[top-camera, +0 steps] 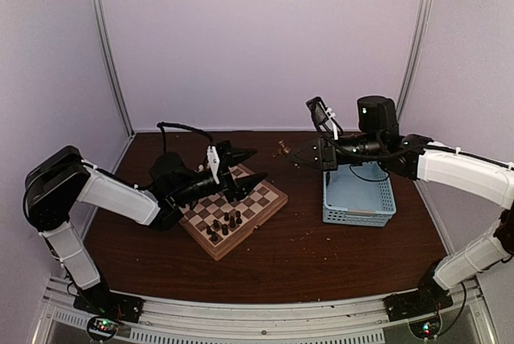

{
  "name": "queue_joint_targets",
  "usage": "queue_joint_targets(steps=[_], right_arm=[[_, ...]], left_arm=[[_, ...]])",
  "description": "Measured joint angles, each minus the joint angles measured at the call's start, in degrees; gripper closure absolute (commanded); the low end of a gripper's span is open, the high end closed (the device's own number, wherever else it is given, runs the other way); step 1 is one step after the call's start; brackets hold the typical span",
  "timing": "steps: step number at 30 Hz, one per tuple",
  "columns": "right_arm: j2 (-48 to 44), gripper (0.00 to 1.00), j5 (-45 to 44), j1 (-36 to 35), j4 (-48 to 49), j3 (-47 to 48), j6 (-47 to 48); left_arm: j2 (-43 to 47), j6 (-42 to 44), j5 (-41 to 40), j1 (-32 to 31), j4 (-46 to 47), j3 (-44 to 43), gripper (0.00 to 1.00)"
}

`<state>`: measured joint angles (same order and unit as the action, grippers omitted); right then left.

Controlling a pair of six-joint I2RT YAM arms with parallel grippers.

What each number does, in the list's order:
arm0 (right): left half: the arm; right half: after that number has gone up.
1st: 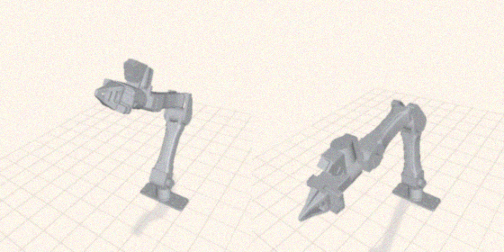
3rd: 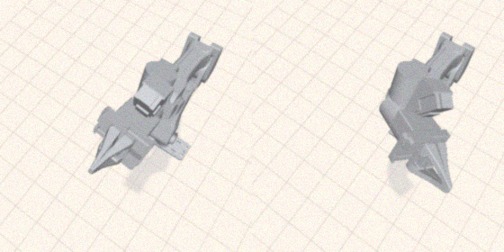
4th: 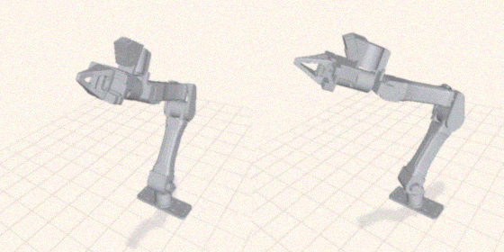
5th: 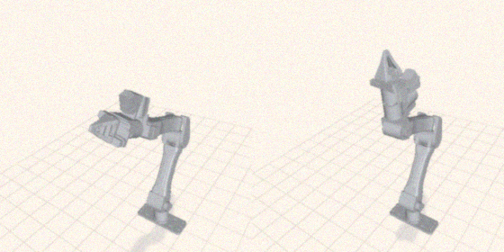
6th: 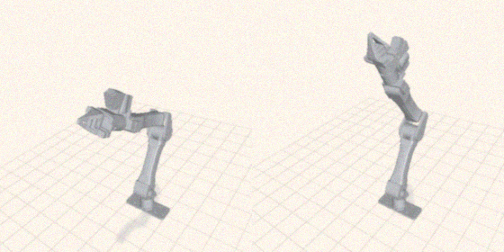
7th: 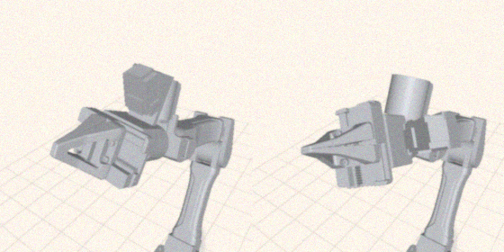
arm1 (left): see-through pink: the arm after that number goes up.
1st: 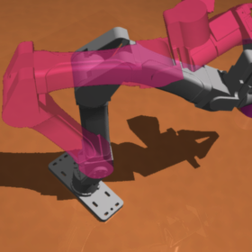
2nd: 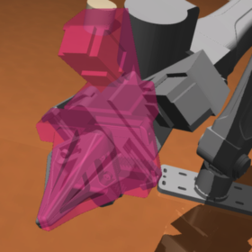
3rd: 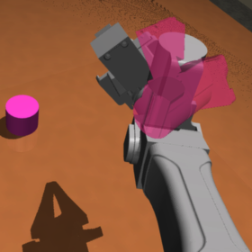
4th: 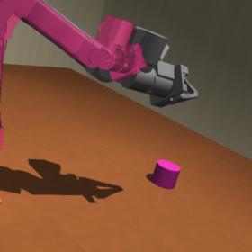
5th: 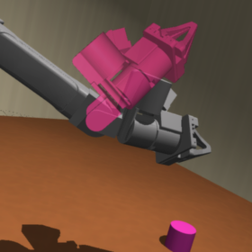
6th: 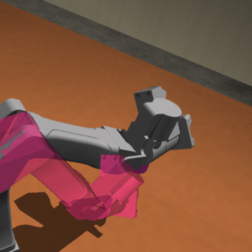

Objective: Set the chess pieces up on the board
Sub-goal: Pick up the chess piece from the storage box.

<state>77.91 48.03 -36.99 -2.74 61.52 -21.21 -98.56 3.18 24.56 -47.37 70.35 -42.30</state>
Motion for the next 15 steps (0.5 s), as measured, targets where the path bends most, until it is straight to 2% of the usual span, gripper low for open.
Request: queue_joint_targets(steps=[15], right_arm=[[3.8,0.88,1.6,-3.5,4.3,1.4,-2.8]], left_arm=[[0.0,1.5,0.4,0.0,2.9,0.2,0.51]])
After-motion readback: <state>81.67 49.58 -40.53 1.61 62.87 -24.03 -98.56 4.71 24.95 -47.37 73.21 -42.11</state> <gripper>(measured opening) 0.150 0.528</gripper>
